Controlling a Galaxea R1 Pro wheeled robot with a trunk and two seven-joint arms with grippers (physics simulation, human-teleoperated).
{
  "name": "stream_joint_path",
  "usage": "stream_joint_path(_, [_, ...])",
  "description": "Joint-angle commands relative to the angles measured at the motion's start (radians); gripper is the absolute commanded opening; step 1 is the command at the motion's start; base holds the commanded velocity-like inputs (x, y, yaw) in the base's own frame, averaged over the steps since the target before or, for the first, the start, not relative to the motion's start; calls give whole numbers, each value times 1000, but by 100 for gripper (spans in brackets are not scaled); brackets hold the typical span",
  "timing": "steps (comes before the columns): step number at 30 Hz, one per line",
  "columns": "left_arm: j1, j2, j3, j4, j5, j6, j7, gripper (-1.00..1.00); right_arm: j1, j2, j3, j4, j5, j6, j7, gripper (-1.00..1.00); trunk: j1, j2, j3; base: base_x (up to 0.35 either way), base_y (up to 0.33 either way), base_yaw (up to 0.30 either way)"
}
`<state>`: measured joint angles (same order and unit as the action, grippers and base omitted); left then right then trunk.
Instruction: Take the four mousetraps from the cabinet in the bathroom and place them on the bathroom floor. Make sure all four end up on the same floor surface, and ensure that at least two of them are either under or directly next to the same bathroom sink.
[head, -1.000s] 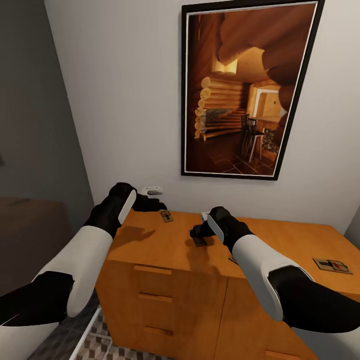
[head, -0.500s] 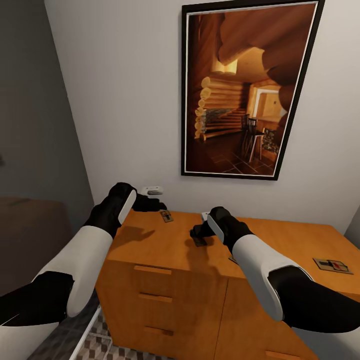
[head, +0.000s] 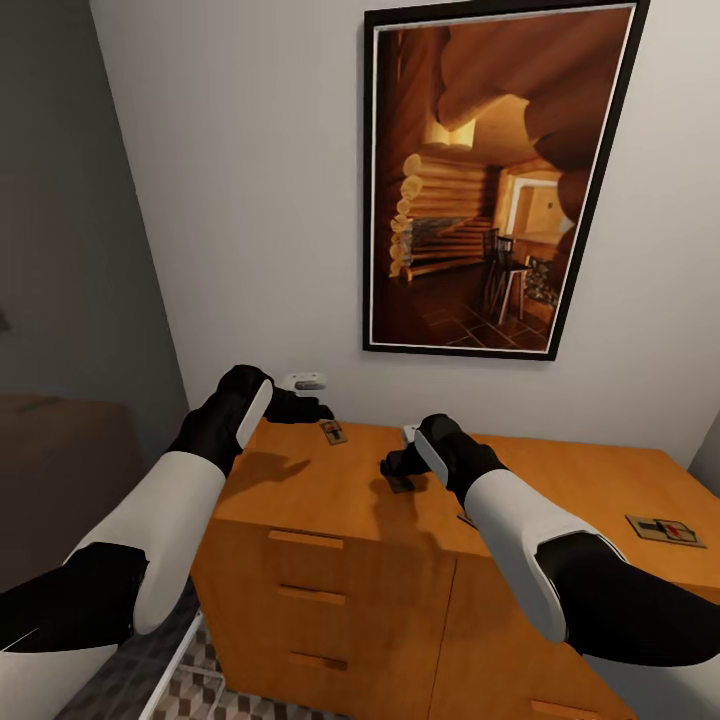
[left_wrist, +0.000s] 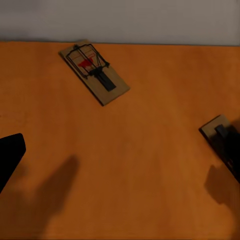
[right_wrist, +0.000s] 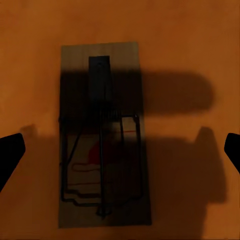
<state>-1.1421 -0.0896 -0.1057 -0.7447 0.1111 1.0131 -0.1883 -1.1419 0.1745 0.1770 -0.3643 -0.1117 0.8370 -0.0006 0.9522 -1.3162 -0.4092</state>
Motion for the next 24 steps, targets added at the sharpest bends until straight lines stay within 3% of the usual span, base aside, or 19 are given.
stream_joint_path(1, [-1, 1, -2, -1, 10, 5, 6, 100, -1, 0, 4, 0, -8, 3, -4, 100, 0, -1, -1, -70, 57, 0])
stream_joint_path(24, [-1, 1, -2, -1, 10, 5, 5, 100, -1, 0, 4, -1, -8, 2, -4, 100, 0, -1, -1, -39, 31, 0])
